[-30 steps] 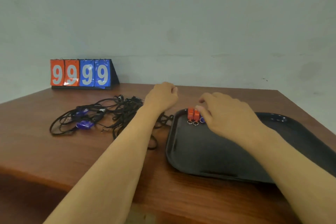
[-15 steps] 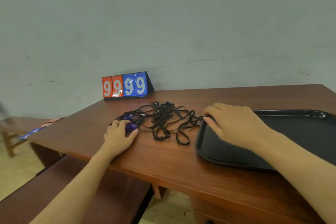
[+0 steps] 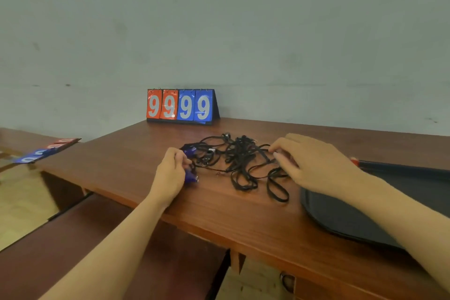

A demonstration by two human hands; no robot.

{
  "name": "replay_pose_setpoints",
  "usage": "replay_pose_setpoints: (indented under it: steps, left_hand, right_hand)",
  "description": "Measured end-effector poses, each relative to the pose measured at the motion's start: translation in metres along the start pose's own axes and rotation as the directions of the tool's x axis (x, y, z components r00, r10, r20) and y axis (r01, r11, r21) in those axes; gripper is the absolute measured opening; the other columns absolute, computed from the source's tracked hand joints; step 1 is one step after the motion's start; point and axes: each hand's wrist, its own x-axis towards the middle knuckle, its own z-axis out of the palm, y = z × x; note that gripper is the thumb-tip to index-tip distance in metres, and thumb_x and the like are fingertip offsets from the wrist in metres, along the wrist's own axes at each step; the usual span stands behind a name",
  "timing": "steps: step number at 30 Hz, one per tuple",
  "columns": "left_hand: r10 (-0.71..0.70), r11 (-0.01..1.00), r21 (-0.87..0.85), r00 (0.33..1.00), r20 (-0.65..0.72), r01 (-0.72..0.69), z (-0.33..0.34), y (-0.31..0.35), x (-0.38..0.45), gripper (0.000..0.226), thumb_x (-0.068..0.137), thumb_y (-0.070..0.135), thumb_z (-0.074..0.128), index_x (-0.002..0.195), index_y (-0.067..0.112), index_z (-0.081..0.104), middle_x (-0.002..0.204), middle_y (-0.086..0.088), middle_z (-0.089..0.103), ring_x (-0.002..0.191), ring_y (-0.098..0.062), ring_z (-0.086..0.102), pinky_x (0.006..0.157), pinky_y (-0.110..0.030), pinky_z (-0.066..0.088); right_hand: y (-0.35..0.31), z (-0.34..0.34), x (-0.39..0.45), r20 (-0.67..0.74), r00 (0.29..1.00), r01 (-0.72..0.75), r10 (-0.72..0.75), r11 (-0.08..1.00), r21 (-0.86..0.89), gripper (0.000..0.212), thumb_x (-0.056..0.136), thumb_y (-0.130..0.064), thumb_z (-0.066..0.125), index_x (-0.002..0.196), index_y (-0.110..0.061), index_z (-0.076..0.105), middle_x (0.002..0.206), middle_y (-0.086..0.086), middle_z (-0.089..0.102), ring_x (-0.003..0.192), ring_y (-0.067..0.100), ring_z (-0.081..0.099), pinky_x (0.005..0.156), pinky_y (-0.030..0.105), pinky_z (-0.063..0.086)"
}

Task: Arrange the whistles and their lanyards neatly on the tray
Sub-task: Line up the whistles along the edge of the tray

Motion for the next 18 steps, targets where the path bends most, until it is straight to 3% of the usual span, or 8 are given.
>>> replay_pose_setpoints:
  steps: [2,4,7,10,12,15,18]
  left_hand:
    - [-0.007,1.000,0.004,1.000,0.023,0.007,-0.001,0.001,0.000,0.027,0.110,0.030,0.032,0.104,0.019,0.056,0.102,0.000,0.068,0.096,-0.017,0.066,0.063,-0.018,0.049]
    - [0.024,0.996,0.082,0.997,0.073,-0.030,0.002,0.003,0.000,0.029,0.109,0.034,0.032,0.107,0.017,0.056,0.100,0.000,0.067,0.089,-0.020,0.066,0.059,-0.024,0.051]
    - [0.145,0.967,0.199,0.985,0.090,-0.160,0.007,-0.002,0.003,0.021,0.107,0.030,0.040,0.105,0.018,0.057,0.096,-0.001,0.066,0.089,-0.022,0.064,0.080,-0.040,0.053]
    - [0.161,0.976,0.140,0.986,0.036,-0.165,0.006,-0.006,0.007,0.025,0.107,0.023,0.036,0.104,0.014,0.060,0.100,-0.005,0.065,0.099,-0.028,0.059,0.098,-0.052,0.046]
    - [0.114,0.992,0.048,0.994,-0.001,-0.113,0.002,-0.006,0.007,0.029,0.107,0.024,0.032,0.104,0.018,0.060,0.103,-0.004,0.065,0.105,-0.027,0.058,0.102,-0.052,0.044]
    - [0.011,0.996,-0.089,1.000,-0.007,-0.011,-0.001,-0.008,0.005,0.025,0.106,0.029,0.033,0.106,0.029,0.058,0.113,0.001,0.062,0.114,-0.022,0.055,0.101,-0.046,0.047]
    - [-0.028,0.988,-0.149,1.000,0.004,0.028,-0.003,-0.005,0.003,0.020,0.104,0.023,0.038,0.109,0.031,0.056,0.120,0.001,0.059,0.112,-0.018,0.055,0.084,-0.031,0.047]
  right_hand:
    - [-0.028,0.013,0.038,0.052,0.998,0.015,-0.018,0.998,0.054,0.028,0.102,-0.041,0.042,0.126,-0.033,0.054,0.106,-0.014,0.050,0.096,0.006,0.052,0.080,0.029,0.052]
    - [-0.054,0.033,0.078,0.091,0.996,0.019,-0.025,0.997,0.070,0.029,0.102,-0.037,0.043,0.128,-0.029,0.054,0.115,-0.005,0.053,0.104,0.015,0.054,0.085,0.037,0.053]
    - [-0.084,0.071,0.128,0.183,0.983,-0.035,0.021,0.997,0.070,0.031,0.100,-0.028,0.049,0.131,-0.027,0.054,0.128,0.005,0.053,0.112,0.025,0.054,0.090,0.043,0.052]
    - [-0.100,0.103,0.156,0.326,0.943,-0.092,0.065,0.994,0.066,0.048,0.097,-0.018,0.054,0.141,-0.035,0.048,0.138,0.011,0.046,0.123,0.033,0.048,0.097,0.047,0.049]
    - [-0.104,0.116,0.162,0.411,0.906,-0.117,0.097,0.993,0.025,0.053,0.098,-0.018,0.053,0.146,-0.037,0.044,0.143,0.015,0.042,0.131,0.038,0.039,0.105,0.050,0.044]
    - [-0.106,0.124,0.163,0.415,0.895,-0.180,0.164,0.984,0.000,0.046,0.097,-0.025,0.053,0.142,-0.032,0.051,0.143,0.016,0.043,0.131,0.038,0.039,0.105,0.050,0.044]
    - [-0.105,0.122,0.159,0.362,0.911,-0.209,0.195,0.978,0.000,0.045,0.095,-0.031,0.051,0.140,-0.033,0.054,0.141,0.013,0.049,0.129,0.035,0.044,0.102,0.050,0.046]
